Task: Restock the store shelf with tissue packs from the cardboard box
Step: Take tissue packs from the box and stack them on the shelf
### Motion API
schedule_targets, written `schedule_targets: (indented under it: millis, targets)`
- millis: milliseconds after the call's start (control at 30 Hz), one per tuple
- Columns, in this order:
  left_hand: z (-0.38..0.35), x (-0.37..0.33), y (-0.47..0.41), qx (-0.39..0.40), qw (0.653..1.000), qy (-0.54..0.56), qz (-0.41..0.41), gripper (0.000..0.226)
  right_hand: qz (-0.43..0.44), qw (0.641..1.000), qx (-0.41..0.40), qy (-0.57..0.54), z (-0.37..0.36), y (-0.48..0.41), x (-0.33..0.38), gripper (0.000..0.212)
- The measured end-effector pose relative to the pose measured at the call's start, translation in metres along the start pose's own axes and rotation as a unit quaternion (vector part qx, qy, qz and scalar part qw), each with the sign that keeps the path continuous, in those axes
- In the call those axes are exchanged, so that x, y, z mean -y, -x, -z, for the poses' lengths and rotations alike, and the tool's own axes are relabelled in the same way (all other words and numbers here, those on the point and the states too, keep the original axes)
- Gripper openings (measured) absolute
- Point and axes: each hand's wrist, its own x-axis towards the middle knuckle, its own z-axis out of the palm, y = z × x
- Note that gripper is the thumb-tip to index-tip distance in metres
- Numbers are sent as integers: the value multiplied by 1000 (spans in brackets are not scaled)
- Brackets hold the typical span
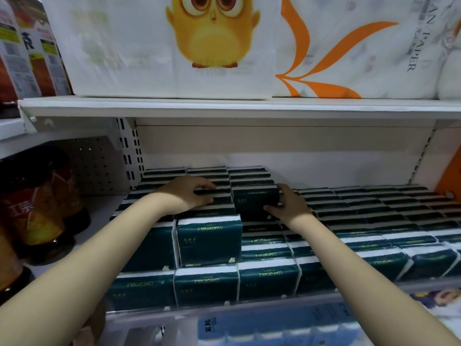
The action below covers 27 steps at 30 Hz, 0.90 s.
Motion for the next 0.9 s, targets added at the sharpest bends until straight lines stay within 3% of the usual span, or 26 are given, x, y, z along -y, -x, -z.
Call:
schedule_targets:
  millis: [233, 333, 467, 633, 900]
  targets:
    - [-5, -18, 9, -43, 998, 35, -1, 41, -6, 999, 32, -23, 5, 8, -2, 76]
    - [-7, -39, 17, -77, 996, 52, -19, 39, -16, 988, -33, -148, 17, 21, -1, 58]
    - [-18, -84, 31, -112, 983, 134, -60, 38, -16, 935, -98, -340, 45, 53, 0, 37]
    - [-53, -152, 47, -107, 961, 220, -125, 40, 18, 921, -146, -360, 89, 114, -7, 27]
    - [-131, -234, 81, -71, 925, 354, -119, 40, 33, 915, -197, -352, 139, 211, -51, 27]
